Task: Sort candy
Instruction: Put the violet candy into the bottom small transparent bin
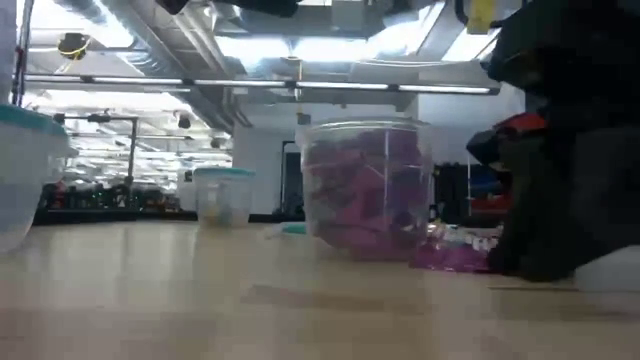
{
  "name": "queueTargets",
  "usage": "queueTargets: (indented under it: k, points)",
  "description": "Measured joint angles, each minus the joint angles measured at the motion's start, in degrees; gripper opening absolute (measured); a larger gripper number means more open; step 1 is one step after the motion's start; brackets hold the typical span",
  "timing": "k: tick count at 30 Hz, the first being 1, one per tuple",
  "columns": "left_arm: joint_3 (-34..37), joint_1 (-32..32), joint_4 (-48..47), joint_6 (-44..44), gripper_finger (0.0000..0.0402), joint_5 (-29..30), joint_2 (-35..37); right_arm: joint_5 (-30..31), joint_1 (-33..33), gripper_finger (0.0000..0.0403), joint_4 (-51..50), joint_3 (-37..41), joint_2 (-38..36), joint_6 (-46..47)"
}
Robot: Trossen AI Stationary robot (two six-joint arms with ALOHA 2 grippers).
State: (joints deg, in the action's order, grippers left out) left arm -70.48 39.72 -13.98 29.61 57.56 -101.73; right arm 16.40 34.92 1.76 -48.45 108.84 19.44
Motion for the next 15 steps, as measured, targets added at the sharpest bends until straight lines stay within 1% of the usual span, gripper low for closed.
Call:
queueTargets:
  k: [4, 6, 9, 12, 15]
  points:
    - [0.0, 0.0, 0.03, 0.0, 0.0107, 0.0, 0.0, 0.18, 0.8, 0.0003, -3.55, -2.29, -1.13, -0.33]
    - [0.0, 0.0, 0.04, -0.03, 0.0107, 0.0, 0.0, 1.56, 1.57, 0.0001, -8.08, -3.98, -2.77, -0.56]
    - [0.0, 0.0, -0.03, 0.0, 0.0107, 0.0, 0.0, 5.27, 2.99, 0.0, -16.05, -7.06, -5.92, -0.7]
    - [0.0, 0.0, -0.05, 0.0, 0.0107, 0.02, 0.0, 10.54, 4.84, 0.0, -23.16, -10.12, -9.26, -0.68]
    - [0.0, 0.0, -0.09, 0.0, 0.0107, 0.02, 0.0, 13.97, 6.33, 0.0, -26.3, -11.92, -11.03, -0.72]
